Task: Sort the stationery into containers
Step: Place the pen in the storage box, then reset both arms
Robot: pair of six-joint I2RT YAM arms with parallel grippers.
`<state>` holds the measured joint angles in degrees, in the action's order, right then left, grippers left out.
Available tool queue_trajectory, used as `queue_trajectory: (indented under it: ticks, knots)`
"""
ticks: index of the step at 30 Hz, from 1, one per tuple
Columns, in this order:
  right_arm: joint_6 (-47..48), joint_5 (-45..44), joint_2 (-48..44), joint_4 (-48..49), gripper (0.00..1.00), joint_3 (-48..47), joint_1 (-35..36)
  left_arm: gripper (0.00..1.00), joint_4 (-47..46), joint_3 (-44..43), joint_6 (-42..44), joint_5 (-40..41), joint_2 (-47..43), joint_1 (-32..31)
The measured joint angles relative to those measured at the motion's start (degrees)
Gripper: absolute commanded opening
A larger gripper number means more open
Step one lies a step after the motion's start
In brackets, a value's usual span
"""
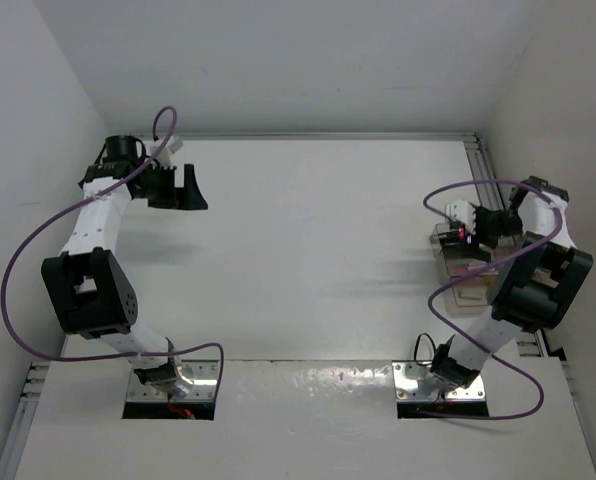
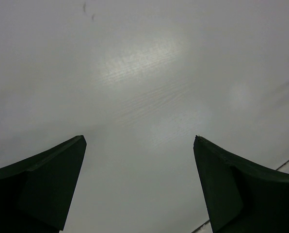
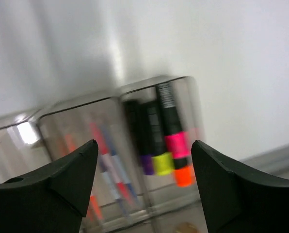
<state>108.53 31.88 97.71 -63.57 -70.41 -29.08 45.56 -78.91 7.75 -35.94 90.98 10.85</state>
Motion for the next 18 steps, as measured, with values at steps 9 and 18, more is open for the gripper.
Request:
queue_trajectory:
  ticks: [9, 18]
  knots:
    - [-64.6, 15.2, -13.7, 17.4, 0.99, -12.7, 0.5, 1.00, -4.7, -3.0, -0.4, 1.7, -2.8, 0.5]
    - [-108.8, 12.6, -35.7, 32.0, 0.99, 13.3, 4.0, 1.00, -10.5, 3.4, -0.5, 6.3, -13.2, 1.3]
